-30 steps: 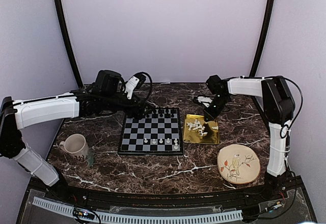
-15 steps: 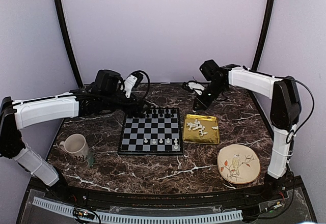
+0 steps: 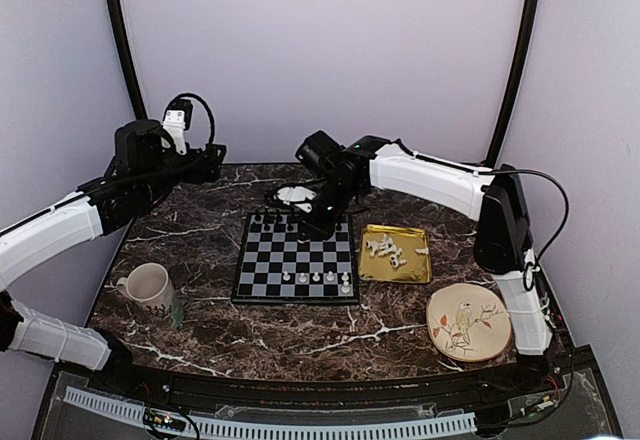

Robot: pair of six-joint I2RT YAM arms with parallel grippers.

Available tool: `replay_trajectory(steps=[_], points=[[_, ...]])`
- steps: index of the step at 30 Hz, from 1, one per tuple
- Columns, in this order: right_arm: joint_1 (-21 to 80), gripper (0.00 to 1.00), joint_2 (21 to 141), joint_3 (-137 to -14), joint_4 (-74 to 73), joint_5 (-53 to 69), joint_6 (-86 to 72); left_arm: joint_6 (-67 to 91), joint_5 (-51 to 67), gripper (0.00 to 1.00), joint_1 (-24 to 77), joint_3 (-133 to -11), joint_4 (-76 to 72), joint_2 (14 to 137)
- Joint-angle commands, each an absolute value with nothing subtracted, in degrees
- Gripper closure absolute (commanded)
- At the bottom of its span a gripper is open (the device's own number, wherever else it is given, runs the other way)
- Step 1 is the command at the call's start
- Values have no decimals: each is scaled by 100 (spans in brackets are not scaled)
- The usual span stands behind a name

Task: Set up the chess pieces on the board
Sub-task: Place the pawn at c2.

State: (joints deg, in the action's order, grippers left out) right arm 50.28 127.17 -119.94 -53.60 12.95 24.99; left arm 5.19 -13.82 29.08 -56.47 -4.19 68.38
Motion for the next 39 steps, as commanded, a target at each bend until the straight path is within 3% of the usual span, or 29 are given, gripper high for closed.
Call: replay_trajectory(steps=[1,7,32,39], points=[[5357,95,13397,-12846,-5688,1054,2572,645,-1755,8,2820,-5392,-887,6514],[5665,95,13991,-13547,-5711,1136,2507,661,-1614,9,2723,-5341,-980,6468],[5924,94,14813,-13887,-5686,1339,2431,729,-1244,9,2677,-5412,-879,6558],[5927,77,14875,-13974,-5678,1293,2373,714,-1189,9,2677,-5418,-867,6565]])
